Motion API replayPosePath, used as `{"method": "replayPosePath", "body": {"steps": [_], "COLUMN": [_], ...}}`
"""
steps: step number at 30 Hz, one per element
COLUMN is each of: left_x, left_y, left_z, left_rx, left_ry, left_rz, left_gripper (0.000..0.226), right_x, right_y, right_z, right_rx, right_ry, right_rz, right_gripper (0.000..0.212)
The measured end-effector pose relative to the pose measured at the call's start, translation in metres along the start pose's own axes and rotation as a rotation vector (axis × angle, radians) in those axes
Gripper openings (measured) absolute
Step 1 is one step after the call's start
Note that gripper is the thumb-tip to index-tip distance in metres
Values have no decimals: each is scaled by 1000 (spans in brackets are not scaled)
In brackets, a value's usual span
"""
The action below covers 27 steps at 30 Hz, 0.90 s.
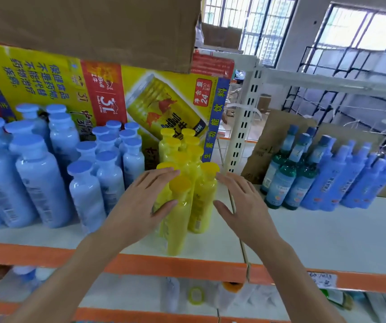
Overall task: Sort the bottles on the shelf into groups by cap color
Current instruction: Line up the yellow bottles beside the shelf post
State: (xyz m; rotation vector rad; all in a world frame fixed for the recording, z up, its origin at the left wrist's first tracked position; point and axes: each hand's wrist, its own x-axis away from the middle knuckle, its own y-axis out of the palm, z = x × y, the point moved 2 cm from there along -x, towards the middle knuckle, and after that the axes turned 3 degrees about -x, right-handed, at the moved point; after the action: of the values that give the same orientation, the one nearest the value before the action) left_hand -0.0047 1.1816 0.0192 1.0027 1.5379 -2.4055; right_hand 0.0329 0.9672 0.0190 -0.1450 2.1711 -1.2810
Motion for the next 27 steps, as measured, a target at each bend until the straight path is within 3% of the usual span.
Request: {"method": "replayPosePath", "body": {"steps": [6, 16, 19, 27], "left_x": [-28, -55, -69, -140], "left_y": [-3, 1, 5, 12], "left_z": [-6, -6, 2, 14], "left_rx": [45, 55, 35, -17], "left_ry": [104, 206, 210, 161], "left_rz": [-142, -364, -444, -494], "left_gripper": [44, 54, 42, 41], "right_x": [-42, -62, -63, -76], "right_y": [7, 14, 7, -18], "right_z": [1, 9, 16, 48], "right_rx": [-107, -237, -276, -250], "right_ry": [32, 82, 130, 213], "right_rz": [-48, 0, 23, 80], "right_gripper": [57, 40, 39, 41]}}
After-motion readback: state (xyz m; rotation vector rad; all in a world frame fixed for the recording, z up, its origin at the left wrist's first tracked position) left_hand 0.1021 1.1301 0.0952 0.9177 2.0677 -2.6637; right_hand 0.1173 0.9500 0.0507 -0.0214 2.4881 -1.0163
